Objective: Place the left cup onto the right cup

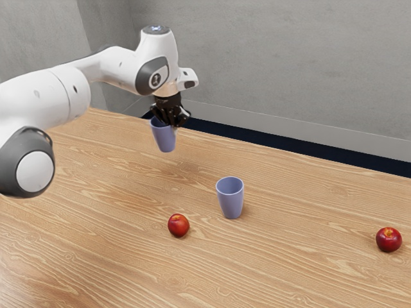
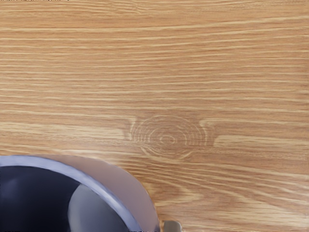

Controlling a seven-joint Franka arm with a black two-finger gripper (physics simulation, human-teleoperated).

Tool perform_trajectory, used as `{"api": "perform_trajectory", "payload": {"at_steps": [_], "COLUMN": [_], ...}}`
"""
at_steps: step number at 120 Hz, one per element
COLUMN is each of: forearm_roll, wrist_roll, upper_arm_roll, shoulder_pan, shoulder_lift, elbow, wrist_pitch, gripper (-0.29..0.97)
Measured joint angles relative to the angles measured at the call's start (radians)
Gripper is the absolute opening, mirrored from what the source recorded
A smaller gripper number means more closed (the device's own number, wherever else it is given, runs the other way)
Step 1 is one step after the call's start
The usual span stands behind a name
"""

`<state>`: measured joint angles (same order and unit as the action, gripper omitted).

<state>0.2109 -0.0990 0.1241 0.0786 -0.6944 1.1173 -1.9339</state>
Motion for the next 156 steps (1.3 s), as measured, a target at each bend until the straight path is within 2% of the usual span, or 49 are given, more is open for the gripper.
{"api": "perform_trajectory", "payload": {"at_steps": [71,106,128,156], "forearm_roll": [0.009,0.002,0.004,0.041], "wrist_roll": [-0.158,-0.240,-0.281,-0.317], "upper_arm_roll": [0.051,0.063,0.081,0.087], "shoulder_pan": [-0.229,-0.280,-0.277,-0.271], "shoulder_lift": [0.150,0.228,0.221,0.134], "elbow": [0.154,0.269,0.263,0.163], "wrist_pitch": [-0.004,-0.010,-0.020,-0.019], "gripper": [-0.10,-0.11,-0.11,-0.11]}}
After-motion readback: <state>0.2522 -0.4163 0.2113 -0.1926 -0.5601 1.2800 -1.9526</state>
